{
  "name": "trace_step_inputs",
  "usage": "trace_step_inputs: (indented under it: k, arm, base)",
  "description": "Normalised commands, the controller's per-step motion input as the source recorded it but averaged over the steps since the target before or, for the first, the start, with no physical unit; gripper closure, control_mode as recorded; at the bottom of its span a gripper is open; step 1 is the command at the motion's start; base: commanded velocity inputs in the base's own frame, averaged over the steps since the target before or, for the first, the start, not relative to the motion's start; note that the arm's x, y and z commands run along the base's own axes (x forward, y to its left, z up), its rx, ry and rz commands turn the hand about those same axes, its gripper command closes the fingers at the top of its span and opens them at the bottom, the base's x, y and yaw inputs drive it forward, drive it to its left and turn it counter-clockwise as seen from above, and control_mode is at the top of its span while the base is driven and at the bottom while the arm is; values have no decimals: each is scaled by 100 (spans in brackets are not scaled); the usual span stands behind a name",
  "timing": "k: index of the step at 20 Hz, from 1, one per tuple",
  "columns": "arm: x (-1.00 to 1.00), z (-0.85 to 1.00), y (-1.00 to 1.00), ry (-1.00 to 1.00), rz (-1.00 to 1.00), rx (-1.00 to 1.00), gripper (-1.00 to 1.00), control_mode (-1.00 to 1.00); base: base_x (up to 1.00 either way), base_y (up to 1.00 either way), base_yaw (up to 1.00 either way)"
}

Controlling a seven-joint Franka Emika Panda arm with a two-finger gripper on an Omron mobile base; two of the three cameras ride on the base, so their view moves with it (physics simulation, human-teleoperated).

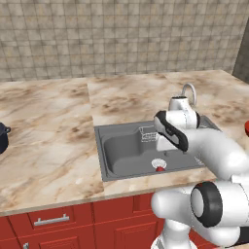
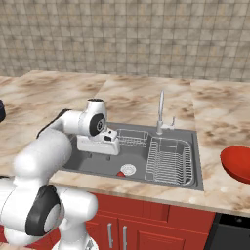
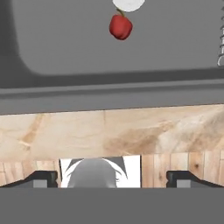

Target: Pick the bell pepper from the sink and place it in the bowl. Then pick the bowl and place it in the microwave. Then close the microwave door and press the start button.

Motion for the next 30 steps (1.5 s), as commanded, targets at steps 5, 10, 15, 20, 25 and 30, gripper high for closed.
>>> trace_step_inputs:
  k: [5, 10, 15, 20, 25, 30]
  arm:
    - [42, -60, -5, 10, 0, 0, -100, -100]
    - [37, -66, -14, 6, 0, 0, -100, -100]
    - [40, -62, -13, 3, 0, 0, -100, -100]
    - [43, -51, -11, 1, 0, 0, -100, -100]
    - [33, -49, -3, 1, 0, 0, -100, -100]
    - [38, -47, 0, 0, 0, 0, -100, -100]
  base:
    - [0, 0, 0]
    - [0, 0, 0]
    - [0, 0, 0]
    - [0, 0, 0]
    - [0, 0, 0]
    - [0, 0, 0]
